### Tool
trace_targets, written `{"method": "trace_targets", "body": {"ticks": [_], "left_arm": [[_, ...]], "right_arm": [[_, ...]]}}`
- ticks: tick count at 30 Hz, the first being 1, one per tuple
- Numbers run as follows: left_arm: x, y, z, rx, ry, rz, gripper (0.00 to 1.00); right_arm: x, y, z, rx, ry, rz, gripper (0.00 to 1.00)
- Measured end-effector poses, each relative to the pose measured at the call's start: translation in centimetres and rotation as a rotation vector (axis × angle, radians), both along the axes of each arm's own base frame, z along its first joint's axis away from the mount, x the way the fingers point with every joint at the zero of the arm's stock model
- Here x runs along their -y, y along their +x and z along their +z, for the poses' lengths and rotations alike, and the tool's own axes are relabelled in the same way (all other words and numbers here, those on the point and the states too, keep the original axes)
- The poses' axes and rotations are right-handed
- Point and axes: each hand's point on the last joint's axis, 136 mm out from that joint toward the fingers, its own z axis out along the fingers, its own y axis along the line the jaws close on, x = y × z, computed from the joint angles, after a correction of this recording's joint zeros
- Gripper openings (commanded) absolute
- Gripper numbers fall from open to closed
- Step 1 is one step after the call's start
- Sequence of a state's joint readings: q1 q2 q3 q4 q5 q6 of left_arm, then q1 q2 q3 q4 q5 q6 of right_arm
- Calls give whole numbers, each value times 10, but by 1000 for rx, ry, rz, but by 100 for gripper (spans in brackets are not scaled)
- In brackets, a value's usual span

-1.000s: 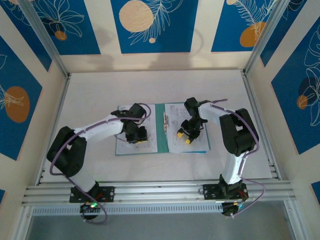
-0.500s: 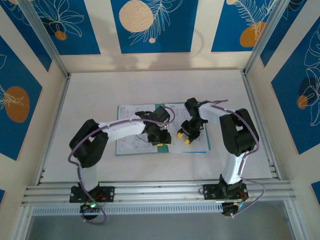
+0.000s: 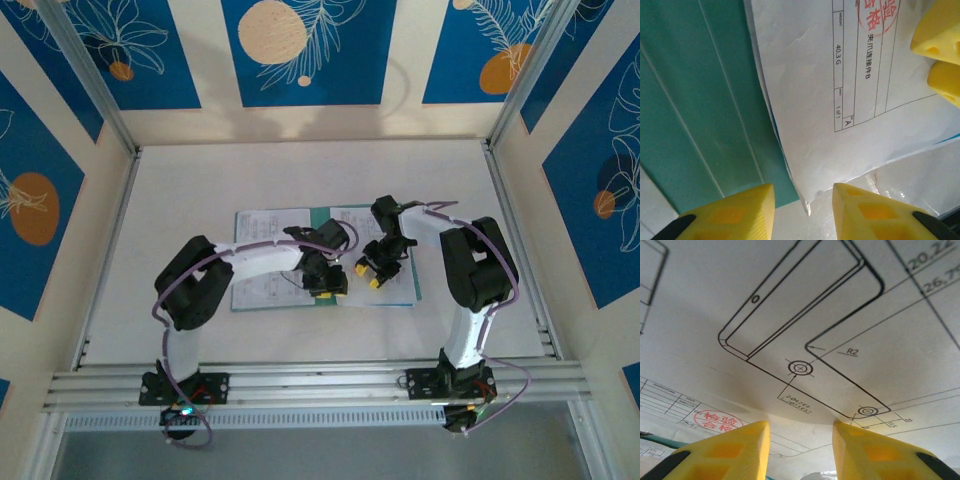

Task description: Put the files into the folder

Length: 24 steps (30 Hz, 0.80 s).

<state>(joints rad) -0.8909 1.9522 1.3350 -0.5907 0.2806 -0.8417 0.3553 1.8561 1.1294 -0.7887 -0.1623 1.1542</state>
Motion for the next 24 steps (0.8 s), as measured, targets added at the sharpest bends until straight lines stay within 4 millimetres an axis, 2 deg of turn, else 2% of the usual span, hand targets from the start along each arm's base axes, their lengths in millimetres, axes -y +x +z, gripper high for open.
{"method": "trace_targets", "body": {"ticks": [13, 16, 19, 20, 24], "left_arm": [[1, -2, -13, -28, 24, 23, 20], [1, -2, -13, -33, 25, 33, 14], [2, -1, -12, -31, 19, 41, 3], [3, 0, -12, -30, 15, 44, 0], [7, 3, -11, -27, 1, 63, 0]], "right_arm": [[-1, 1, 0, -2, 23, -11, 39], [-1, 1, 0, -3, 27, -11, 38], [-1, 0, 0, -5, 29, -12, 39], [-1, 0, 0, -5, 29, -12, 39], [-1, 1, 1, 0, 30, -11, 48]]}}
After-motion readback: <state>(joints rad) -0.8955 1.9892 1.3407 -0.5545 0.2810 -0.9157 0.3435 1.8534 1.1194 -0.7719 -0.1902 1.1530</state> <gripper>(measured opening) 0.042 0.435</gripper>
